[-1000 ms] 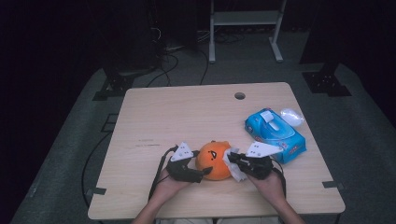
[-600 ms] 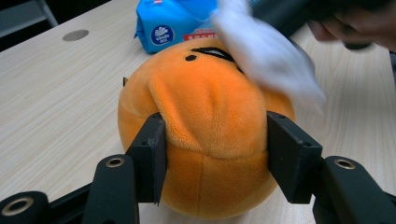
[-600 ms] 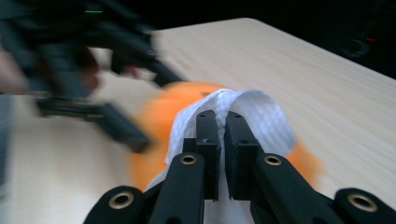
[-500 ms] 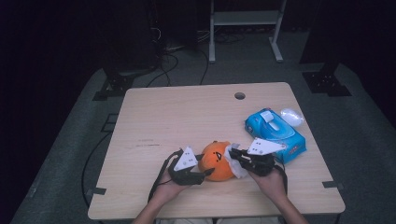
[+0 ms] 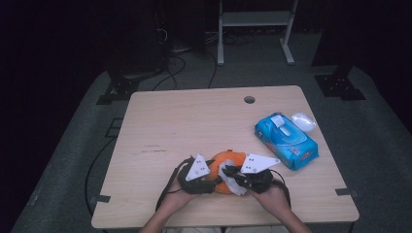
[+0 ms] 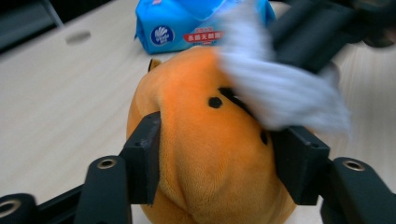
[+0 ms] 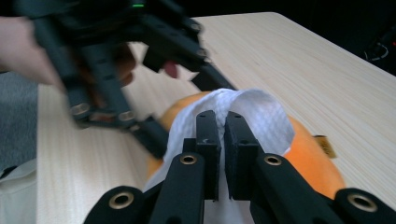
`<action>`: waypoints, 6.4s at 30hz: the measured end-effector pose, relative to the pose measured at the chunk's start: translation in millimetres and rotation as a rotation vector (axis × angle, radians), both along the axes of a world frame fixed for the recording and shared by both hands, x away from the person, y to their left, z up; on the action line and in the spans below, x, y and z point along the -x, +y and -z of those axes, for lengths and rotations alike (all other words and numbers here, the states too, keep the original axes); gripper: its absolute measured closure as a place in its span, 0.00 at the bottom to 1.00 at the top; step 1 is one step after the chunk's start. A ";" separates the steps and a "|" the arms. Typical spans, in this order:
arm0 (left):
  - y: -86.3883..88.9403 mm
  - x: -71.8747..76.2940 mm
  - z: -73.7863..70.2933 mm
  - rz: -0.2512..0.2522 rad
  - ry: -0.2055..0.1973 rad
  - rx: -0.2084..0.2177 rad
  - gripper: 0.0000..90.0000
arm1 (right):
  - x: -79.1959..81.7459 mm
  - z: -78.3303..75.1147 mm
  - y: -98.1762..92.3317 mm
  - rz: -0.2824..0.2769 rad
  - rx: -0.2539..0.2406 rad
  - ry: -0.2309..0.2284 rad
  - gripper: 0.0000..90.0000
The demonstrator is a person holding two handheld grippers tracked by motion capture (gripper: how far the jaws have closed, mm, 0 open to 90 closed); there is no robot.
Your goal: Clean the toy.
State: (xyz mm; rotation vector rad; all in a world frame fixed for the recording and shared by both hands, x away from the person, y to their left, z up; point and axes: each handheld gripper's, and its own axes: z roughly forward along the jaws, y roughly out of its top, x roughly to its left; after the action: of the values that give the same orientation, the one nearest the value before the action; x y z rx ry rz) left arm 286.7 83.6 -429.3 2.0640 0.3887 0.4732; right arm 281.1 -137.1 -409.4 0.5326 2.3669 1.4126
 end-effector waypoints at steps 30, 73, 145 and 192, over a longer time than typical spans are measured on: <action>-5.2 -5.9 2.9 -0.004 0.146 0.067 0.14 | -13.8 5.4 -37.5 0.107 -0.065 0.069 0.94; 0.3 -3.1 1.2 -0.056 0.098 0.054 0.40 | -20.0 9.1 -40.9 0.138 -0.072 0.082 0.94; 22.5 -30.9 7.9 -0.138 0.307 0.179 0.26 | -19.4 24.5 -31.6 0.088 -0.112 0.167 0.92; 2.2 -2.3 1.1 -0.081 0.086 0.176 0.51 | -13.4 -2.7 -37.7 0.126 -0.174 0.075 0.93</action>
State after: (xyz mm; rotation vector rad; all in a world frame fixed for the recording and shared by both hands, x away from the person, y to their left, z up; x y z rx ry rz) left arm 289.0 85.8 -430.4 1.9070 0.5471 0.3851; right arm 294.5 -174.8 -406.8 0.7796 2.2343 1.5735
